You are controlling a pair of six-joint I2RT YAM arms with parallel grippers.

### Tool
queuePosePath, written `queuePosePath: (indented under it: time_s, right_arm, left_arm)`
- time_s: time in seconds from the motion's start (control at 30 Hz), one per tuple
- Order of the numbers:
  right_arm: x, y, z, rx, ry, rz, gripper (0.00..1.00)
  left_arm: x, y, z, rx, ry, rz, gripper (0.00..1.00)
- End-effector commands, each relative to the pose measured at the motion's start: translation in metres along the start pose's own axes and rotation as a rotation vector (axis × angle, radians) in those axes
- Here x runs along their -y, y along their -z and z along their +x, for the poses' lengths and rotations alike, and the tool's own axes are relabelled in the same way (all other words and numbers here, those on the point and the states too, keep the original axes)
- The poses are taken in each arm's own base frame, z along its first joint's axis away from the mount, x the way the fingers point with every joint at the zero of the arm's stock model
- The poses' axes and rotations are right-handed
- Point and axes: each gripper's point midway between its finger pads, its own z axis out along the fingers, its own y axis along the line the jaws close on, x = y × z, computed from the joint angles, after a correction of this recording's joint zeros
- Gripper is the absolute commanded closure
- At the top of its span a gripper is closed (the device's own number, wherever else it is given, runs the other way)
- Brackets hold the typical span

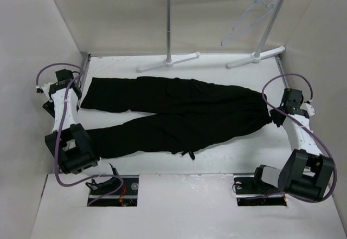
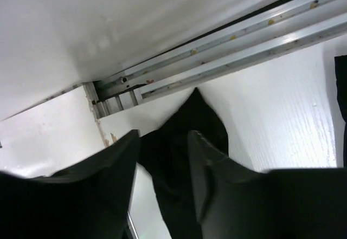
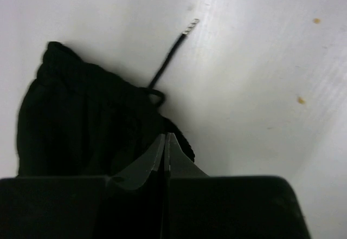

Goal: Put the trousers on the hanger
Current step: Flatten out the trousers at the center of the board.

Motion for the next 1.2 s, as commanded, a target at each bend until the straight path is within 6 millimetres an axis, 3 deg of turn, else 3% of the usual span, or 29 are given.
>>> queuePosePath:
  time_s: [0.0, 0.07, 0.13, 0.23, 0.33, 0.4, 0.47, 0.53, 0.63, 0.73, 0.77, 0.87, 1.0, 1.17]
  right_arm:
    - [0.025, 0.005, -0.008, 0.083, 0.000, 0.075, 0.95]
    - [0.029, 0.006, -0.008, 0.104, 0.033, 0.088, 0.81]
    - [0.026, 0.009, -0.015, 0.128, 0.058, 0.090, 0.62]
    - [0.009, 0.030, -0.045, 0.227, 0.059, 0.039, 0.43]
    - [-0.019, 0.058, -0.073, 0.321, 0.050, -0.068, 0.38]
    - [-0.067, 0.063, -0.072, 0.298, 0.128, -0.240, 0.47]
    - [-0.111, 0.051, -0.051, 0.166, 0.247, -0.383, 0.75]
    - [-0.125, 0.026, -0.033, 0.016, 0.279, -0.385, 0.93]
    - [-0.129, -0.010, -0.029, -0.039, 0.306, -0.325, 0.90]
    - [-0.130, -0.040, -0.024, -0.075, 0.346, -0.271, 0.55]
    - [-0.127, -0.048, -0.023, -0.080, 0.358, -0.246, 0.49]
    - [-0.122, -0.067, -0.021, -0.077, 0.380, -0.192, 0.44]
    - [-0.122, -0.087, -0.010, -0.119, 0.403, -0.163, 0.46]
    - [-0.124, -0.100, 0.005, -0.133, 0.435, -0.135, 0.47]
  left_arm:
    - [-0.002, 0.014, -0.029, 0.071, 0.105, 0.021, 0.56]
    - [0.019, 0.034, -0.046, 0.125, 0.122, 0.091, 0.47]
    - [0.057, 0.062, -0.056, 0.189, 0.101, 0.209, 0.41]
    - [0.122, 0.086, -0.046, 0.195, 0.028, 0.368, 0.37]
    - [0.181, 0.085, -0.031, 0.113, -0.041, 0.476, 0.38]
    - [0.212, 0.083, -0.030, 0.086, -0.057, 0.515, 0.38]
    - [0.242, 0.084, -0.031, 0.089, -0.074, 0.549, 0.38]
    - [0.264, 0.080, -0.035, 0.086, -0.079, 0.563, 0.38]
    - [0.291, 0.073, -0.036, 0.070, -0.080, 0.590, 0.38]
    - [0.315, 0.068, -0.034, 0.055, -0.081, 0.627, 0.37]
    - [0.321, 0.066, -0.033, 0.051, -0.082, 0.636, 0.37]
    - [0.331, 0.060, -0.033, 0.049, -0.072, 0.647, 0.37]
    - [0.338, 0.042, -0.026, 0.028, -0.073, 0.634, 0.38]
    - [0.342, 0.023, -0.010, -0.010, -0.082, 0.604, 0.51]
